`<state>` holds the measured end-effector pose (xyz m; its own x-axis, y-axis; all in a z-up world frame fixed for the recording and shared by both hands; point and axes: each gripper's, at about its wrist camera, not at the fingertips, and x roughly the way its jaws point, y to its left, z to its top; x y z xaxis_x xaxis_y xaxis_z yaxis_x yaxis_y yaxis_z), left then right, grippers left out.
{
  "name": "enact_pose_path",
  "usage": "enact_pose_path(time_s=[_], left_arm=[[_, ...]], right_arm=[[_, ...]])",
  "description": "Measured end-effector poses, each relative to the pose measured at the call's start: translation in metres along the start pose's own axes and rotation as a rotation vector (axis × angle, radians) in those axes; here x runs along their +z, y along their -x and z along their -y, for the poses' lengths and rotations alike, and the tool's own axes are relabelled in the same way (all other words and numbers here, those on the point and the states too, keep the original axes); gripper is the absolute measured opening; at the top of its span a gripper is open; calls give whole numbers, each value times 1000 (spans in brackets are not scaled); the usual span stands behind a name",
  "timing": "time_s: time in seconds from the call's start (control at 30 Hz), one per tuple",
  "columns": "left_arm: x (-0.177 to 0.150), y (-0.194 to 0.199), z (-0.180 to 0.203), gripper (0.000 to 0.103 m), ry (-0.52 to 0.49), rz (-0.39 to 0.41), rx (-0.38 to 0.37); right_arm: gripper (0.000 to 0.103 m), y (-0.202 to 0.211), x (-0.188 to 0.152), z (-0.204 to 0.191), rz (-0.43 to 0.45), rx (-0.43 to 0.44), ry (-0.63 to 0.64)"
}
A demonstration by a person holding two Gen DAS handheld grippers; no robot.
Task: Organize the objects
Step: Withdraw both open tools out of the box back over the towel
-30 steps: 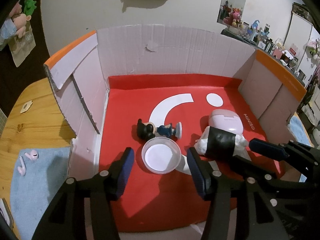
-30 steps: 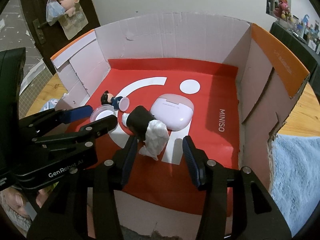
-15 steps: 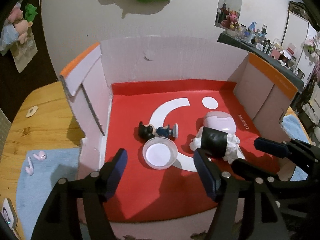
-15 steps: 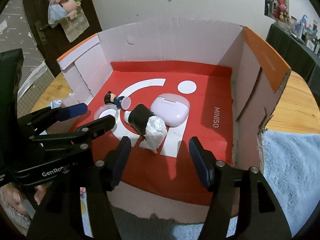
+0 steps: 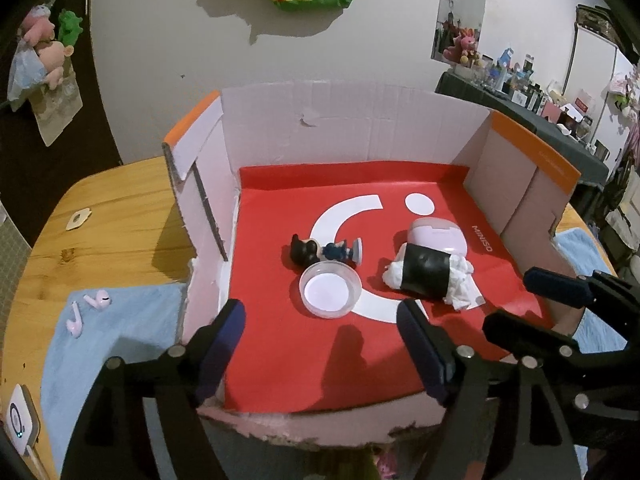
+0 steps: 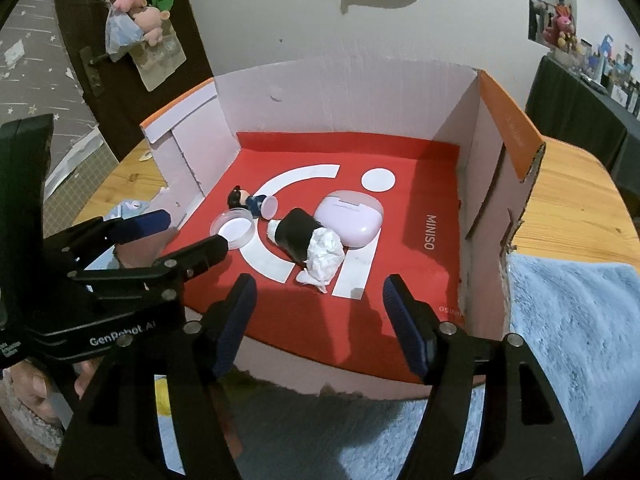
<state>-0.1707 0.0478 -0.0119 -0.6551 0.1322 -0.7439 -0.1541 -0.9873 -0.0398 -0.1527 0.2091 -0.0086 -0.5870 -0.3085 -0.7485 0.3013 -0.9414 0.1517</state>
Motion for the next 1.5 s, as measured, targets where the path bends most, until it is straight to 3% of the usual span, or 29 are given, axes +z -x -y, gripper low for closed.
enact_pose_path(time_s=[0.1, 0.33, 0.47, 0.87, 1.0, 1.5], left_arm=[[-2, 3, -1, 81, 3, 3, -1], [-7, 14, -5, 88, 10, 22, 11], [-9, 20, -4, 96, 1, 43, 36], [-15, 32, -1, 99, -16, 52, 37], [-18, 35, 0, 99, -16, 50, 36], [-28, 45, 2, 103, -16, 56, 28]], right_arm=[[71, 4, -2, -1, 6, -1, -1], [72, 12, -6, -4, 15, -3, -1], [79, 16, -9, -6, 22, -6, 2], [83, 28, -18, -8, 34, -10, -4], [92, 33, -21, -9, 41, -14, -4], [93, 50, -30, -15, 67, -11, -5]])
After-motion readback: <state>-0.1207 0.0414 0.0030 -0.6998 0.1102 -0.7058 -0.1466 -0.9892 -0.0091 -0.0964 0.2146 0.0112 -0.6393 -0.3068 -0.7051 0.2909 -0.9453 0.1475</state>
